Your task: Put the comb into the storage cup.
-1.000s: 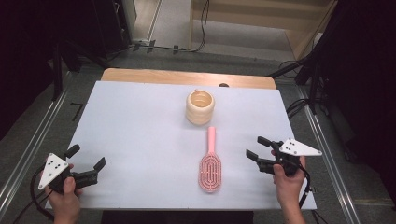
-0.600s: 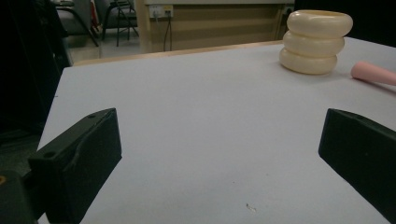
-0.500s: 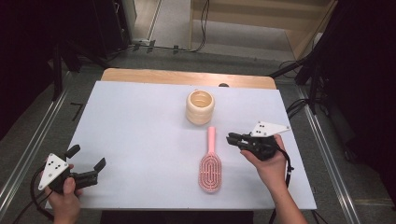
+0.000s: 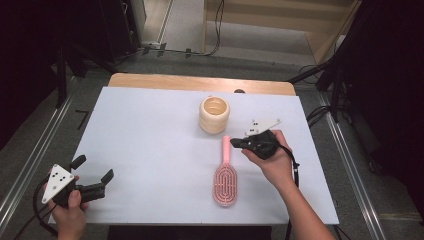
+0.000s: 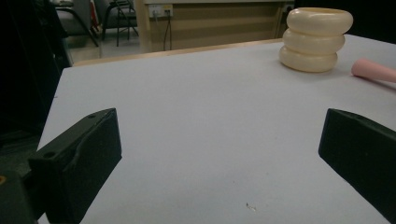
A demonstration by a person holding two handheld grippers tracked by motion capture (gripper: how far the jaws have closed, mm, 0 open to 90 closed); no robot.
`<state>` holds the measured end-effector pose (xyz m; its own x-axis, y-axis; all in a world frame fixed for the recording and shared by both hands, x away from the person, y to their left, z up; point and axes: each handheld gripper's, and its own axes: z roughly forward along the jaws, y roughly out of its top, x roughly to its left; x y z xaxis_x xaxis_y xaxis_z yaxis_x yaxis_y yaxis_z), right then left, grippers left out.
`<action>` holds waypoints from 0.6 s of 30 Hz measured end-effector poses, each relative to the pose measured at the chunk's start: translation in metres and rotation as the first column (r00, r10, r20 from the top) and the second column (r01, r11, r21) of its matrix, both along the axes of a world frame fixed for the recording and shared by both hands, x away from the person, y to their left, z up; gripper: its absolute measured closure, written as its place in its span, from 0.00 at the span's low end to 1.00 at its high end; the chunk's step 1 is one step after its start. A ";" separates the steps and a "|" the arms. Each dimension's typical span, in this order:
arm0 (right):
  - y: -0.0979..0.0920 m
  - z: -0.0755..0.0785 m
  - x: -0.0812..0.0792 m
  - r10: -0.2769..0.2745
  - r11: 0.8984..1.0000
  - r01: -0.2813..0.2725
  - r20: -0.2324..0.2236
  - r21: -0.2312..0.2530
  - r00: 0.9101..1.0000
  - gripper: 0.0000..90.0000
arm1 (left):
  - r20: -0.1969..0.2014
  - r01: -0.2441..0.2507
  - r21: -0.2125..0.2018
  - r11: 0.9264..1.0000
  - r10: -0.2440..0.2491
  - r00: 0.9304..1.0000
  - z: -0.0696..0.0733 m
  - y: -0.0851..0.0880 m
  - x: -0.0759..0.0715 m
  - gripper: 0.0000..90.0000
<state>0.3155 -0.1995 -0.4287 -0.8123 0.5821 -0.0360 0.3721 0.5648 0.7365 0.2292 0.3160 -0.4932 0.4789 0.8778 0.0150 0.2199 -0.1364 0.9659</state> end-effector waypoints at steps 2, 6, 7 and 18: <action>0.006 -0.001 0.005 0.008 0.999 -0.008 -0.002 -0.042 1.000 0.98 | -0.001 0.003 -0.004 1.000 -0.003 1.000 0.000 0.000 0.000 0.00; 0.020 -0.004 0.016 0.031 0.993 -0.032 -0.007 -0.115 0.999 0.98 | 0.000 0.003 -0.004 1.000 -0.003 1.000 0.000 0.001 0.000 0.00; 0.023 -0.005 0.019 0.034 0.992 -0.036 -0.015 -0.125 0.999 0.98 | -0.001 0.004 -0.005 1.000 -0.004 1.000 0.000 0.000 0.000 0.00; 0.048 -0.017 0.046 0.071 0.974 -0.084 -0.066 -0.212 0.995 0.98 | 0.000 0.008 0.001 1.000 -0.008 1.000 0.000 0.000 0.000 0.00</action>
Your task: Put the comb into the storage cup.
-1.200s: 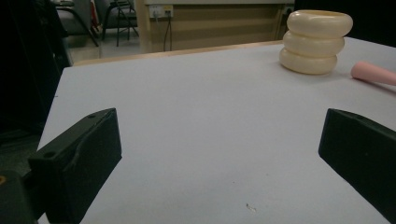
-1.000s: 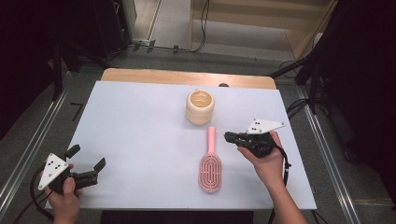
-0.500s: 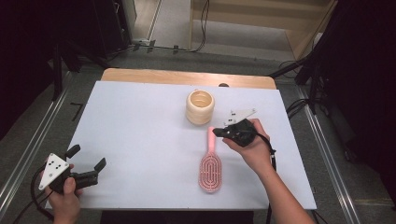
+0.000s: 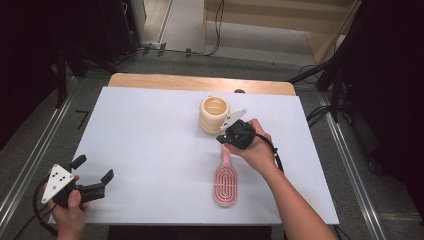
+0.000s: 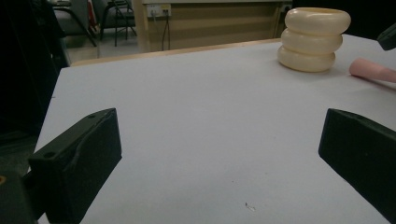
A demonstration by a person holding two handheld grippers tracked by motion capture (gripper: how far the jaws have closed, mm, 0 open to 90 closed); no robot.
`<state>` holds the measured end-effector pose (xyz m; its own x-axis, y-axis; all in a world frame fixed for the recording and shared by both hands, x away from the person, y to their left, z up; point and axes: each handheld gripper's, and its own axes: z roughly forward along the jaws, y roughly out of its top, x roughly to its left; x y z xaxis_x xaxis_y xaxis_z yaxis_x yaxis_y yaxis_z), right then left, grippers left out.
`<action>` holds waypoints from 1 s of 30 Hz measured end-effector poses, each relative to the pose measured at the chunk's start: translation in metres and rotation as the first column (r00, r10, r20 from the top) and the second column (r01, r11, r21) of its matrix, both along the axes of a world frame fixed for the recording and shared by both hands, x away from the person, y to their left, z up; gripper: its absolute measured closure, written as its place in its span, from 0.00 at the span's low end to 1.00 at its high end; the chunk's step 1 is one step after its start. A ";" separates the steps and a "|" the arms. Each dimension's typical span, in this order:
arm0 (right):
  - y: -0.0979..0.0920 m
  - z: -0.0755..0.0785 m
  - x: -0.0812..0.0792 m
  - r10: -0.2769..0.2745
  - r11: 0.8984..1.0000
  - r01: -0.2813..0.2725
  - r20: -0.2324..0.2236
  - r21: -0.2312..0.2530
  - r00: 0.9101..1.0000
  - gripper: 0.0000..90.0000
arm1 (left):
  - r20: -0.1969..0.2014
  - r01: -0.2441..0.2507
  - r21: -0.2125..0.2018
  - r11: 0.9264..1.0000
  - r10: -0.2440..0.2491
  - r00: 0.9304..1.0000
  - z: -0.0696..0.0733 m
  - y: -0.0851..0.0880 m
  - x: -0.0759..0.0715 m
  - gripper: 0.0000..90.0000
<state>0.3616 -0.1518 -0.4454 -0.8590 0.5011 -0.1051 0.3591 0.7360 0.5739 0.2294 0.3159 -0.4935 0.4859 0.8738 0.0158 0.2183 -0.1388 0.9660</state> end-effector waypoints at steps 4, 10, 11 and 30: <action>0.006 -0.008 0.014 -0.023 0.999 0.022 -0.018 -0.041 1.000 0.98 | 0.000 0.000 0.004 1.000 0.000 1.000 0.000 0.000 0.000 0.00; 0.013 -0.017 0.024 -0.026 0.995 0.022 -0.036 -0.096 0.999 0.98 | -0.002 0.000 0.011 1.000 0.000 1.000 0.000 -0.001 0.000 0.00; 0.015 -0.018 0.025 -0.031 0.994 0.027 -0.044 -0.103 0.999 0.98 | -0.003 0.000 0.012 1.000 0.000 1.000 0.000 -0.001 0.000 0.00; -0.005 -0.029 0.033 -0.107 0.981 0.089 -0.101 -0.174 0.989 0.98 | -0.004 -0.003 0.013 1.000 0.003 1.000 0.000 -0.001 0.000 0.00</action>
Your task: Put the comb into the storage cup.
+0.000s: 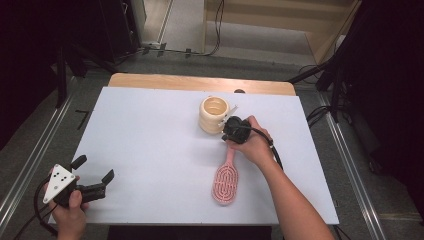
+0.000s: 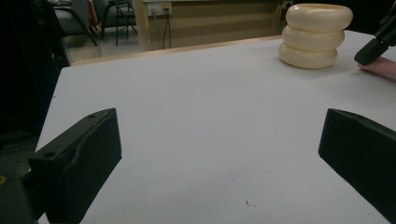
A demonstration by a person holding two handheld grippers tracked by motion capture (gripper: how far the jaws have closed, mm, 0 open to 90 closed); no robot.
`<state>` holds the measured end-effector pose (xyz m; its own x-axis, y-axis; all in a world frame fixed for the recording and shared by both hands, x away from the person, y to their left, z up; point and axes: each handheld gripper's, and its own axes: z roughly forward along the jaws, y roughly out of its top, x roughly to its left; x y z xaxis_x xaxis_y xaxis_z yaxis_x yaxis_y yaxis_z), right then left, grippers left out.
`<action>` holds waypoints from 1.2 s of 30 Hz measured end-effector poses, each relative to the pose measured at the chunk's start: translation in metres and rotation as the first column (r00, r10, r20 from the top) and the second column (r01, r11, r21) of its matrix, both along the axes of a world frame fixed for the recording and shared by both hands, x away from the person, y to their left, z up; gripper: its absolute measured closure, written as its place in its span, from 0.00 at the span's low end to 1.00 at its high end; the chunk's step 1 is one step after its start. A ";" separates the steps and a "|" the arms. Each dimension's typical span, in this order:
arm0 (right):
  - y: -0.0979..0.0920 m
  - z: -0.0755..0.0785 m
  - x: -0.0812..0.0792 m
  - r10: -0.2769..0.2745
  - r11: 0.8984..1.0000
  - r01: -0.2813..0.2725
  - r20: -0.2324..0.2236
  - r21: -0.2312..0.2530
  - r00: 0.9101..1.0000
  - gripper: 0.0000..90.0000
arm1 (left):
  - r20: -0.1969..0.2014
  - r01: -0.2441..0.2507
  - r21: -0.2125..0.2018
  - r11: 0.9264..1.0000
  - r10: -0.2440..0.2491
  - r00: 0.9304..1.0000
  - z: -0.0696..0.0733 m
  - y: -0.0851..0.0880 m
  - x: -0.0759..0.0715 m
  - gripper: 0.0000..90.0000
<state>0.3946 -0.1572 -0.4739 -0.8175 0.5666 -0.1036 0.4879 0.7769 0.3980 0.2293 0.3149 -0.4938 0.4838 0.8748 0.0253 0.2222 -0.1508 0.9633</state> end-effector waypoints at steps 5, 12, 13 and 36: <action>-0.022 -0.004 -0.001 -0.040 0.999 0.039 -0.019 -0.018 0.999 0.98 | 0.000 0.001 0.003 1.000 -0.001 1.000 0.000 0.000 0.000 0.00; -0.061 -0.005 -0.014 -0.107 0.994 0.107 -0.055 0.001 0.993 0.98 | -0.001 0.001 0.001 1.000 -0.001 1.000 0.000 0.000 0.000 0.00; -0.067 -0.005 -0.017 -0.116 0.993 0.116 -0.063 0.002 0.991 0.98 | -0.001 0.001 0.003 1.000 -0.001 1.000 0.000 0.000 0.000 0.00; -0.122 -0.016 -0.085 -0.129 0.990 0.133 -0.099 0.037 0.987 0.98 | 0.001 -0.004 0.003 1.000 0.004 1.000 0.000 -0.001 0.000 0.00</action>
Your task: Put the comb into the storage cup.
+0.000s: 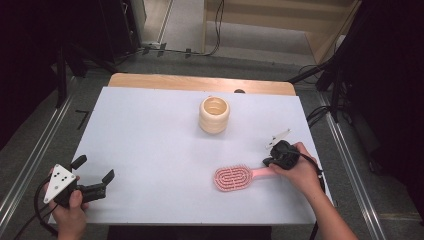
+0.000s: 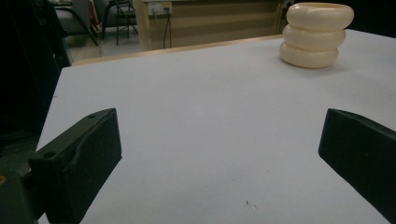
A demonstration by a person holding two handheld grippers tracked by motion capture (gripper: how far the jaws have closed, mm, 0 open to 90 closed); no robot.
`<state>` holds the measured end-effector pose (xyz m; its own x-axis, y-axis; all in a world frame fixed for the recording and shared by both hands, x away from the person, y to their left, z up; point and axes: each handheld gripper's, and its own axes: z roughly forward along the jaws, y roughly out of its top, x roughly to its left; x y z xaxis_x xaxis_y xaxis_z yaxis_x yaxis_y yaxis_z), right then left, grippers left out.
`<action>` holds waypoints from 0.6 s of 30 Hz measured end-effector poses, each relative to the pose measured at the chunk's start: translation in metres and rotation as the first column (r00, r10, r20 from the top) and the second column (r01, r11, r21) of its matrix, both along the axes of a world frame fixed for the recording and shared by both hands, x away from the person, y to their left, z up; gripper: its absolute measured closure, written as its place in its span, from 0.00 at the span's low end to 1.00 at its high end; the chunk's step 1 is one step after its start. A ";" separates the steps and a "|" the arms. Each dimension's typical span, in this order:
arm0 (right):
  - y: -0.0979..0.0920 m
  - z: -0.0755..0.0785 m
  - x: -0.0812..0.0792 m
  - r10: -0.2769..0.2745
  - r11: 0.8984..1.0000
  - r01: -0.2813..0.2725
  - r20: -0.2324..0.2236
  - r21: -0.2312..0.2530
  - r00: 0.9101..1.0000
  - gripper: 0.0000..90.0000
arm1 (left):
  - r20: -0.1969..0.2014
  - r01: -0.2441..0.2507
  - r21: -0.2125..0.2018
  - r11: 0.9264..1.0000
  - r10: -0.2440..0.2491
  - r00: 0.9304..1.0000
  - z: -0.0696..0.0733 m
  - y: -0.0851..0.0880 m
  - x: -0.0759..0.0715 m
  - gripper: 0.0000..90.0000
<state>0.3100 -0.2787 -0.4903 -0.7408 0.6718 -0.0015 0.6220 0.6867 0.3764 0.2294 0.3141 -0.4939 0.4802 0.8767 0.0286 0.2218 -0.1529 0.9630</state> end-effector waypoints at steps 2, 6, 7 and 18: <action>-0.001 0.001 -0.005 0.002 1.000 -0.002 -0.007 -0.001 1.000 0.98 | 0.000 -0.002 0.000 1.000 0.002 1.000 0.000 0.000 0.000 0.00; -0.005 0.001 -0.013 0.005 1.000 -0.005 -0.010 0.002 1.000 0.98 | 0.000 -0.002 0.002 1.000 0.002 1.000 0.000 0.000 0.000 0.00; -0.006 0.001 -0.015 0.006 1.000 -0.006 -0.010 0.001 1.000 0.98 | 0.000 -0.002 0.002 1.000 0.002 1.000 0.000 0.000 0.000 0.00; -0.007 0.002 -0.033 0.081 0.997 -0.081 -0.020 0.001 0.997 0.98 | -0.001 -0.001 0.005 1.000 0.001 1.000 0.000 -0.001 0.000 0.00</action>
<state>0.2771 -0.2859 -0.4878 -0.7926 0.6096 0.0140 0.5716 0.7348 0.3651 0.2294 0.3134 -0.4940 0.4792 0.8771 0.0330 0.2226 -0.1578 0.9620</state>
